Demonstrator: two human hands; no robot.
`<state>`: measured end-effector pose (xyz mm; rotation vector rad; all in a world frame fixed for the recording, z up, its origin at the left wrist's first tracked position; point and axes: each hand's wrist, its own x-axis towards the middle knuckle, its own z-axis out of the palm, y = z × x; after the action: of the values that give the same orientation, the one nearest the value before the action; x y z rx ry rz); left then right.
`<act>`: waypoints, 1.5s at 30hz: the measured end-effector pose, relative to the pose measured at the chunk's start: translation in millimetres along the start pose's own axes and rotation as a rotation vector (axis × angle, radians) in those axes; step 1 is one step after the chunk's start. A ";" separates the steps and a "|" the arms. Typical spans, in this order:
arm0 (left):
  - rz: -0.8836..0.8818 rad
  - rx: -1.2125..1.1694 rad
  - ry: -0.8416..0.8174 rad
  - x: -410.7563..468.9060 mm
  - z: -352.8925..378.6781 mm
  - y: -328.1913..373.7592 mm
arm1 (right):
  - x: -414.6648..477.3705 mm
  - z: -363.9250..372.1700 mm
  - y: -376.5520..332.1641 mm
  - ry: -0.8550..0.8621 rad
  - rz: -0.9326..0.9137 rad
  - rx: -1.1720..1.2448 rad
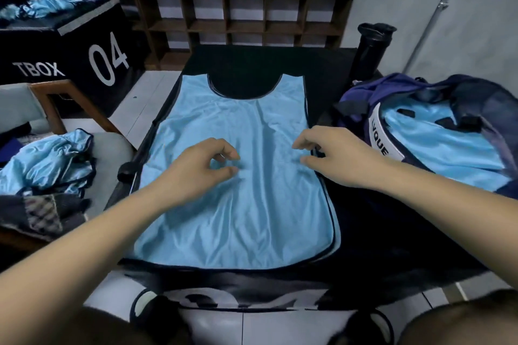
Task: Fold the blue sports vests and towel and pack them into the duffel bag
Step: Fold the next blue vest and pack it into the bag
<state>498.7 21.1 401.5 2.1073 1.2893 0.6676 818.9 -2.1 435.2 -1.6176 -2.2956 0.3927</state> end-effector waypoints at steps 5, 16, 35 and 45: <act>0.147 0.009 -0.061 -15.2 39.8 22.7 | -40.2 14.8 10.5 0.082 -0.066 -0.170; 0.240 0.074 -0.001 -20.2 89.2 5.1 | -40.4 32.2 39.6 0.163 -0.058 -0.619; 0.243 0.233 -0.106 -36.0 95.5 11.8 | -41.3 40.3 13.2 -0.026 0.098 -0.742; 0.230 0.013 -0.129 -35.9 44.7 12.3 | -23.8 42.9 -10.3 0.130 0.064 -0.678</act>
<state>521.6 -25.5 374.2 2.2905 0.9944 0.6073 800.5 -29.9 397.7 -1.9286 -2.4168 -0.5279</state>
